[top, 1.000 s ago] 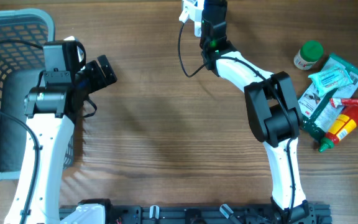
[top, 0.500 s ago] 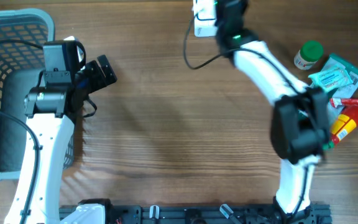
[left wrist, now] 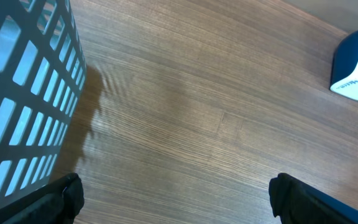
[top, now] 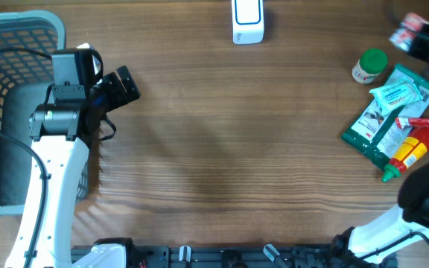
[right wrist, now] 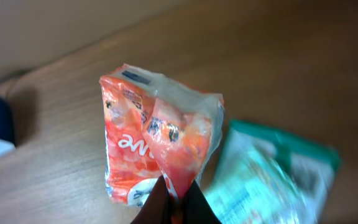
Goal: Scan the item barcode
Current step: 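Carry the tissue packet right and drop it by the packets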
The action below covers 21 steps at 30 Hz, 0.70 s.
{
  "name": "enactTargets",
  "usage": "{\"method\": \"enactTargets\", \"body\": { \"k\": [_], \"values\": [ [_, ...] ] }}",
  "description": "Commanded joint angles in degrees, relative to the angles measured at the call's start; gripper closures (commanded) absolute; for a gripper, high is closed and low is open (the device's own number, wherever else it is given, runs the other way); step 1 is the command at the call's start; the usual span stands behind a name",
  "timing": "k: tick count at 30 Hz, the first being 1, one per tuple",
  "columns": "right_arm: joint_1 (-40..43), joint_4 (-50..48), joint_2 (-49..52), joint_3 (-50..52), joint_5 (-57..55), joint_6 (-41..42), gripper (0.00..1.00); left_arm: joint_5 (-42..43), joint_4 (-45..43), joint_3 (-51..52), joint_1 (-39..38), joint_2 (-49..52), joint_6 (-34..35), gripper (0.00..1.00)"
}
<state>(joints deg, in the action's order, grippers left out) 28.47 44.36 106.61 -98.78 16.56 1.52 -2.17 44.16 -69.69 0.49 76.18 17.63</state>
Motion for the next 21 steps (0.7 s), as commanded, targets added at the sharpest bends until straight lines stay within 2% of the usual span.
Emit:
{"method": "enactTargets", "body": {
  "k": [1, 5, 10, 11, 12, 13, 14, 15, 20, 21],
  "values": [
    [6.2, 3.5, -1.1, 0.6, 1.4, 11.6, 0.96, -0.2, 0.1, 0.4, 0.3, 0.2, -0.5, 0.00],
    [8.7, 4.4, -1.1, 5.7, -1.8, 16.4, 0.96, -0.2, 0.1, 0.4, 0.3, 0.2, -0.5, 0.00],
    [7.6, 0.4, -1.1, 15.5, -3.3, 16.7, 0.96, -0.2, 0.1, 0.4, 0.3, 0.2, -0.5, 0.00],
    [7.6, -0.7, -1.1, 17.0, -3.2, 16.7, 0.93, -0.2, 0.1, 0.4, 0.3, 0.2, -0.5, 0.00],
    [7.6, -1.3, -1.1, 17.9, -3.2, 16.7, 0.71, -0.2, 0.1, 0.4, 0.3, 0.2, -0.5, 0.00],
    [7.6, -1.4, -1.1, 18.2, -2.8, 16.7, 0.35, -0.2, 0.1, 0.4, 0.3, 0.2, -0.5, 0.00],
    [7.6, -1.5, -1.1, 18.2, -1.5, 16.7, 0.22, -0.2, 0.1, 0.4, 0.3, 0.2, -0.5, 0.00],
    [7.6, -1.5, -1.5, 18.0, 1.0, 16.7, 0.00, -0.2, 0.1, 0.4, 0.3, 0.2, -0.5, 0.00],
    [7.0, -1.1, -6.8, 17.2, 3.7, 17.0, 0.00, -0.2, 0.1, 0.4, 0.3, 0.2, -0.5, 0.00],
    [5.4, -1.2, -12.4, 17.2, 3.7, 19.3, 0.00, -0.2, 0.1, 0.4, 0.3, 0.2, -0.5, 0.00]
  ]
}}
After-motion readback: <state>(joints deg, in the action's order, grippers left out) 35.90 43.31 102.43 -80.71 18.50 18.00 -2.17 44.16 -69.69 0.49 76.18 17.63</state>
